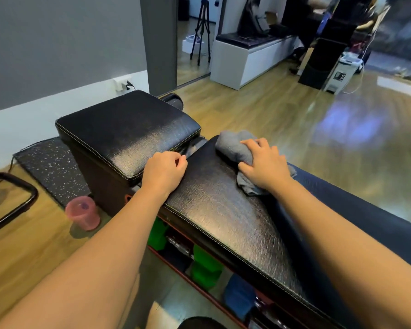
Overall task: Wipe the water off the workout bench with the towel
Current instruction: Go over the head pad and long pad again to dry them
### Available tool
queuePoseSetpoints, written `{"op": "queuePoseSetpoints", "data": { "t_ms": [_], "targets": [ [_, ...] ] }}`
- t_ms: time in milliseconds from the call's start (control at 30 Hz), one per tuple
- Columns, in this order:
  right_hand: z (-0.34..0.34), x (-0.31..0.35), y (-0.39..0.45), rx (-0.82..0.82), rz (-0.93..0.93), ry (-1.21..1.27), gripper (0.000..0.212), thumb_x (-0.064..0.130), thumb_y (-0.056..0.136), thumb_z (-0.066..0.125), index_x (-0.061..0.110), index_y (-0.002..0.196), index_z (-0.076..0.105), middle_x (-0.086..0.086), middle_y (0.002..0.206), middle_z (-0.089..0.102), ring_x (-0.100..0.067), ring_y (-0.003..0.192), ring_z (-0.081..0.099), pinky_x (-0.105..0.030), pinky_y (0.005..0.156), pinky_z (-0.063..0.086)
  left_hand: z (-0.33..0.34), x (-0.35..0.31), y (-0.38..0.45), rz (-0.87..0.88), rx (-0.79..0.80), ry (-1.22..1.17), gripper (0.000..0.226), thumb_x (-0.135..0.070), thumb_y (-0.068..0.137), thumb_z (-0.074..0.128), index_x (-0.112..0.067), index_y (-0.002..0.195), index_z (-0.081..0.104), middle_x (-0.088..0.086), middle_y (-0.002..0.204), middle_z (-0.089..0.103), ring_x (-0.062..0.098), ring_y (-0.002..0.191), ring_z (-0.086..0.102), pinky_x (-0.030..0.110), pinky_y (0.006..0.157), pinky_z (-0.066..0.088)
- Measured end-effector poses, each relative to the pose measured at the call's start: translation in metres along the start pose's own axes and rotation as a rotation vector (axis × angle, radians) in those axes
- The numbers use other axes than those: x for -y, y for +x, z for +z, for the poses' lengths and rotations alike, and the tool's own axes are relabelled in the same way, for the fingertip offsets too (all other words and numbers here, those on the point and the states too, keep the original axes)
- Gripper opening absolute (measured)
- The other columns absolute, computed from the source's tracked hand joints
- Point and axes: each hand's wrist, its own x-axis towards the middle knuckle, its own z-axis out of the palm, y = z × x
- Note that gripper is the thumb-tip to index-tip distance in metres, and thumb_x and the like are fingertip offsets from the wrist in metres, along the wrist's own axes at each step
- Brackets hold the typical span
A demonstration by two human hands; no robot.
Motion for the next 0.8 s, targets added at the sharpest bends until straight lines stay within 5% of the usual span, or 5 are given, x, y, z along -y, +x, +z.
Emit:
{"op": "queuePoseSetpoints", "data": {
  "t_ms": [133,500,600,800],
  "targets": [
    [-0.003,0.001,-0.012,0.015,-0.008,-0.044,0.060,0.050,0.085,0.055,0.040,0.141,0.036,-0.002,0.139,0.042,-0.039,0.115,0.045,-0.053,0.091,0.044,-0.003,-0.006,-0.001,-0.016,-0.002,-0.008,0.046,-0.033,0.097,0.047,-0.012,0.056,0.050,0.004,0.050,0.048,0.027,0.054,0.048,0.036,0.050,0.029],
    [-0.026,0.020,-0.153,0.063,-0.504,0.021,0.073,0.058,0.072,0.050,0.044,0.142,0.036,0.002,0.146,0.044,-0.026,0.095,0.048,-0.042,0.075,0.043,-0.001,-0.007,0.001,-0.061,-0.010,-0.050,0.040,-0.033,0.096,0.050,-0.013,0.064,0.062,0.006,0.053,0.055,0.024,0.055,0.052,0.029,0.047,0.029],
    [-0.021,0.002,-0.120,0.056,-0.420,0.006,0.072,0.057,0.072,0.048,0.046,0.141,0.036,0.005,0.148,0.044,-0.029,0.101,0.052,-0.045,0.079,0.046,-0.002,-0.006,0.002,-0.062,-0.015,-0.069,0.038,-0.032,0.096,0.050,-0.012,0.068,0.067,0.007,0.055,0.058,0.027,0.059,0.055,0.034,0.051,0.037],
    [-0.009,-0.057,-0.022,-0.006,0.172,-0.017,0.058,0.050,0.085,0.056,0.043,0.140,0.038,0.001,0.143,0.043,-0.039,0.118,0.046,-0.055,0.092,0.042,-0.005,-0.009,0.001,-0.070,0.015,-0.086,0.036,-0.033,0.097,0.049,-0.016,0.075,0.072,0.004,0.058,0.063,0.025,0.059,0.058,0.040,0.058,0.049]
  ]
}}
